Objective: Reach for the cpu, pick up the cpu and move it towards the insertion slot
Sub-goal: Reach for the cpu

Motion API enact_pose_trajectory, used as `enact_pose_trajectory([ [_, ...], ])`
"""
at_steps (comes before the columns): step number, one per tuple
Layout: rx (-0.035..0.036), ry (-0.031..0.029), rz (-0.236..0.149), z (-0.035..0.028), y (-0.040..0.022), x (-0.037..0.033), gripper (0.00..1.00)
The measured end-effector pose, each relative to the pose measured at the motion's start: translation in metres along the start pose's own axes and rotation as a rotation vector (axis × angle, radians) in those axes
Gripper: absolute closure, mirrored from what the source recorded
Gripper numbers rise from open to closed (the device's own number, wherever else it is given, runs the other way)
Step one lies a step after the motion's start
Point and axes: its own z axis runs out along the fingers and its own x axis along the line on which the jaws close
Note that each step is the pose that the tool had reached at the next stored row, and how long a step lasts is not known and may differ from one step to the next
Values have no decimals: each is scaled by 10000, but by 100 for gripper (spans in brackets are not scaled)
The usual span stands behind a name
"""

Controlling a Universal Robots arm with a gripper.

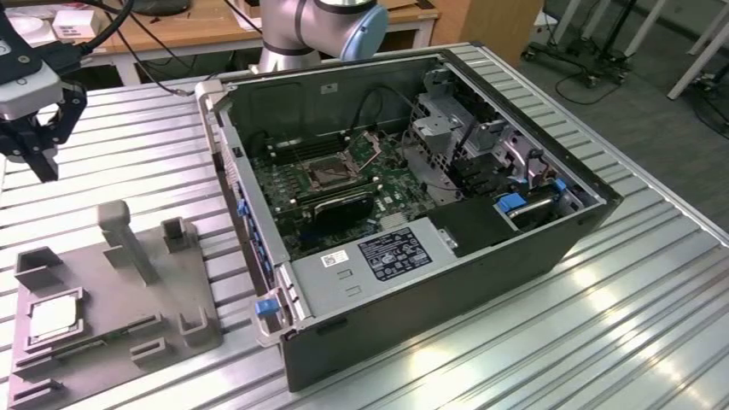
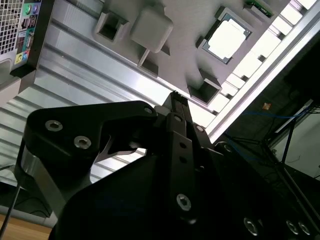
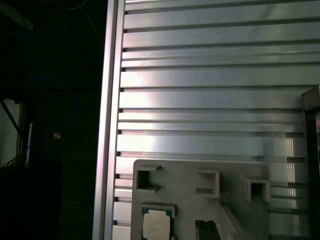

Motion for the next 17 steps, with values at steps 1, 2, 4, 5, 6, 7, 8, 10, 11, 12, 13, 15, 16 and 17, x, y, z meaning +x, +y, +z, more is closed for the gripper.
enact_pose_trajectory([
  [1,0,0,1,0,0,3,89],
  [2,0,0,1,0,1,9,89],
  [4,0,0,1,0,1,20,89],
  [5,0,1,0,-1,0,24,89],
  [6,0,1,0,-1,1,26,89],
  [7,0,1,-1,0,1,27,89],
  [8,0,0,0,0,1,27,89],
  [10,0,1,0,0,1,28,89],
  [11,0,1,0,0,1,29,89],
  [12,0,0,0,0,1,29,89],
  [13,0,1,1,0,1,29,89],
  [15,0,1,1,0,1,34,89],
  [16,0,1,1,0,1,35,89],
  [17,-1,0,0,1,1,39,89],
])
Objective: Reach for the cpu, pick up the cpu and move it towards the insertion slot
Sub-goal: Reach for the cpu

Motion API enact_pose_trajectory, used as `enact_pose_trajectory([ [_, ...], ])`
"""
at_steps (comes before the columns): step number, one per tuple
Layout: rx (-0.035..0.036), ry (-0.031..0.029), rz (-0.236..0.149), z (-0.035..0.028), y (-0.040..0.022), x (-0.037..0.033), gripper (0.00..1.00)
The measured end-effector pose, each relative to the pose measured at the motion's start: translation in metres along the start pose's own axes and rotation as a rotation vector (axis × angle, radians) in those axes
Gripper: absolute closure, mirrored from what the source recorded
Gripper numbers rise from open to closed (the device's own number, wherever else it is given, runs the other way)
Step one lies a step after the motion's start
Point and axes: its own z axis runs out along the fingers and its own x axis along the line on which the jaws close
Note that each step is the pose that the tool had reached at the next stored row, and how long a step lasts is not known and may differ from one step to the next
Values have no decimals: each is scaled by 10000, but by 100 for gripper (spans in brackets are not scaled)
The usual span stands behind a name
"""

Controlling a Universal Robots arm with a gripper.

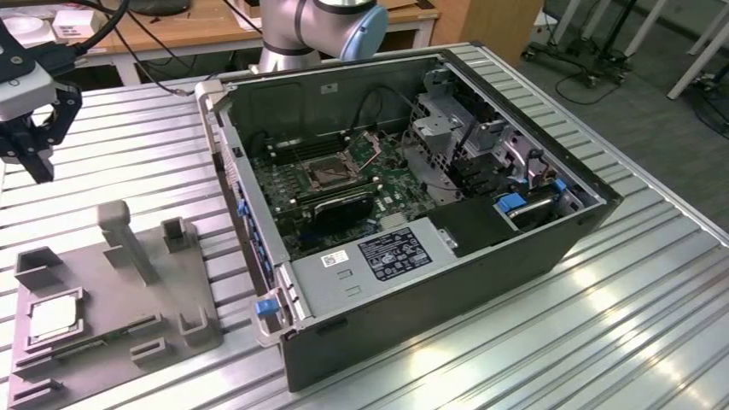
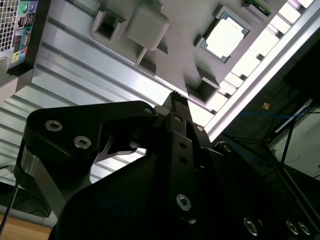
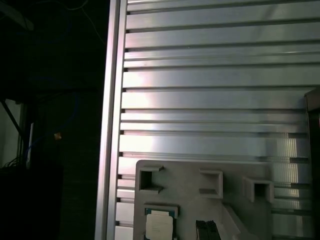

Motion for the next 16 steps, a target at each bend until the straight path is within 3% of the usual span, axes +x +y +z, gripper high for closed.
enact_pose_trajectory([
  [11,1,5,0,4,0,38,89],
  [16,1,5,0,5,1,93,89],
])
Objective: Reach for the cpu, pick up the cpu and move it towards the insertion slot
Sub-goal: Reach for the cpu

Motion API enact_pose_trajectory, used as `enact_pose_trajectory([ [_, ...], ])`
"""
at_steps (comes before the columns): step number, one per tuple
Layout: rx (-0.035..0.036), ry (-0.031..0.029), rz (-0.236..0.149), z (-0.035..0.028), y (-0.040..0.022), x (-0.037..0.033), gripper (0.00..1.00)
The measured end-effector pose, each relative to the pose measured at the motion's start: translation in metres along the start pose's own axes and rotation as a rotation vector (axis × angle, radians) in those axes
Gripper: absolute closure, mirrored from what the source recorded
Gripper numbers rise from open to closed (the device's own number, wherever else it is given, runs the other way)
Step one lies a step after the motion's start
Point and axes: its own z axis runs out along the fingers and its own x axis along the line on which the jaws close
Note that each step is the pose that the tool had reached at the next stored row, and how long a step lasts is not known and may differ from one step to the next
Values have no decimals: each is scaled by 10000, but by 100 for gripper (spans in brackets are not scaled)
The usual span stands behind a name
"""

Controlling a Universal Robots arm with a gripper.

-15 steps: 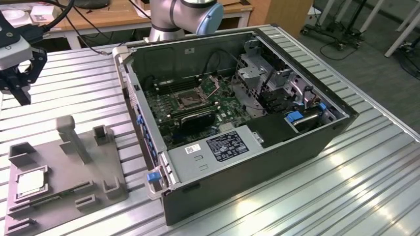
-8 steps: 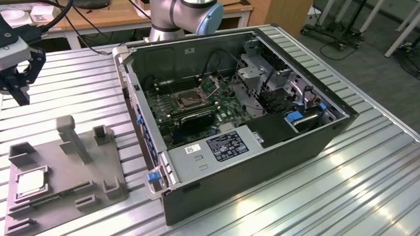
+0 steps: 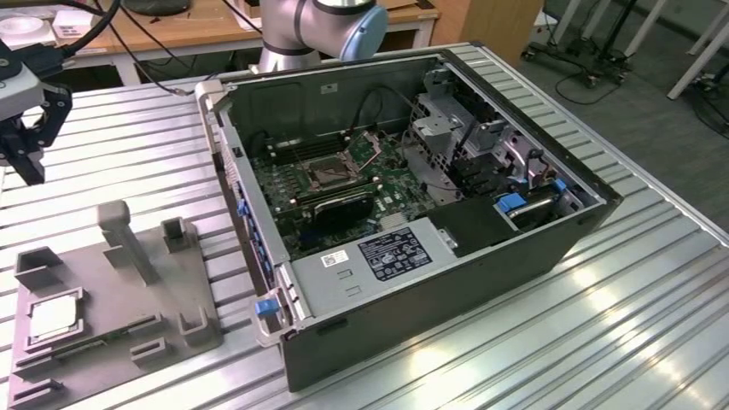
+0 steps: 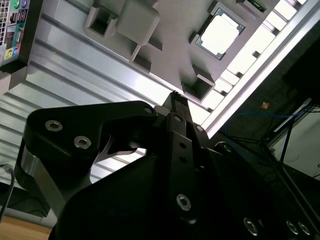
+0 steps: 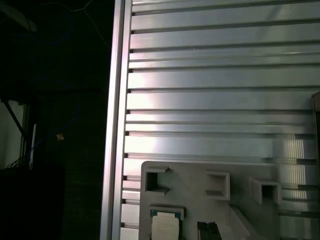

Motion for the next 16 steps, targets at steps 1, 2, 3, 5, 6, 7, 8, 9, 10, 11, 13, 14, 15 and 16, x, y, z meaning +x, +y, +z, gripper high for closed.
enact_pose_trajectory([
  [1,0,0,0,0,0,11,89],
  [2,0,0,0,1,0,21,89],
  [3,0,0,-1,1,-1,26,89],
  [5,0,0,0,3,0,34,89],
  [6,0,0,0,4,0,36,89],
  [7,0,0,0,3,0,36,89],
  [8,0,0,0,3,0,38,89],
  [9,0,0,0,4,0,40,89],
  [10,-1,-1,-1,5,0,42,89],
  [11,0,-1,0,5,0,43,89],
  [13,0,-1,0,5,0,46,89],
  [14,0,0,0,6,0,48,89],
  [15,0,0,0,7,0,51,89],
  [16,0,-1,1,7,0,56,89],
])
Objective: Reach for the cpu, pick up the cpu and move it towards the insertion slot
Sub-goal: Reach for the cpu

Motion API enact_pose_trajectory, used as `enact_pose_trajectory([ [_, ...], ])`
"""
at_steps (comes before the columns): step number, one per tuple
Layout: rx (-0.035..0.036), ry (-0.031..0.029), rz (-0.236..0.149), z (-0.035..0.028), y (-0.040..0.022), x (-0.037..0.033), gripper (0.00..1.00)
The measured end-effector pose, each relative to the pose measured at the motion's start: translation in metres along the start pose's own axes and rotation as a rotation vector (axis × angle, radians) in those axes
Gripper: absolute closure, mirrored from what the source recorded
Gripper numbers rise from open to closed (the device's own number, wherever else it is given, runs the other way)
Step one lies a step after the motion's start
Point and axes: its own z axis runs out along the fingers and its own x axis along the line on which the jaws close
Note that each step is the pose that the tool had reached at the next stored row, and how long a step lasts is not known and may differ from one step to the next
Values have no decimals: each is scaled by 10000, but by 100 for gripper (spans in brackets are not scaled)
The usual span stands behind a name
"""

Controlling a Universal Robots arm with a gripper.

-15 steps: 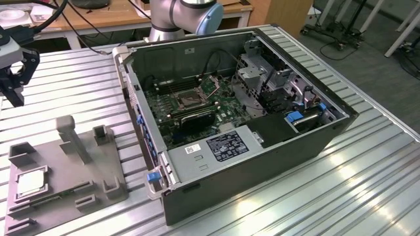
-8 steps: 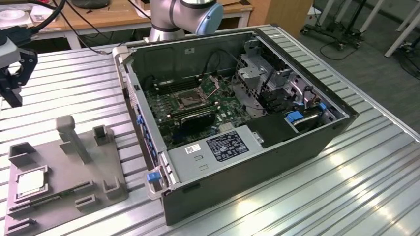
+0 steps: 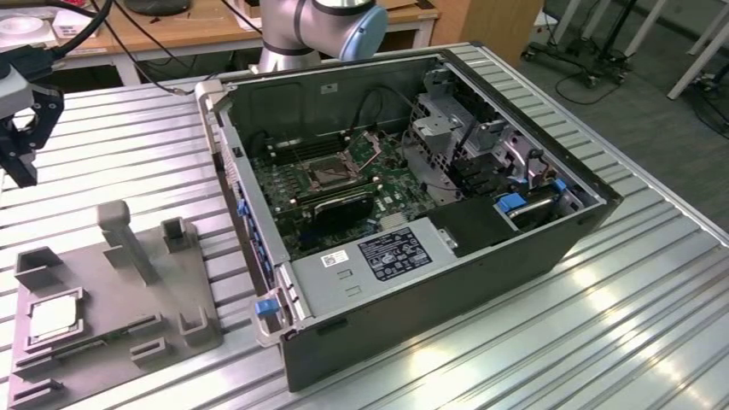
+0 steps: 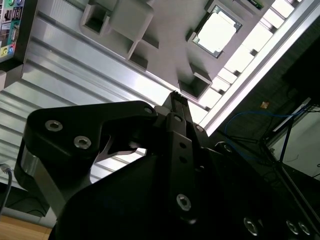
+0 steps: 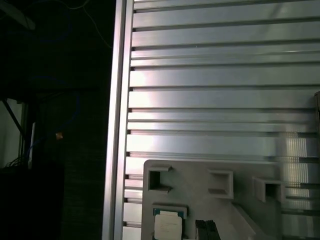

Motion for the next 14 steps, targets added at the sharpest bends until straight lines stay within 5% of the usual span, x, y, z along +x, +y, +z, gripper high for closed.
enact_pose_trajectory([
  [14,0,1,-1,16,0,25,89],
])
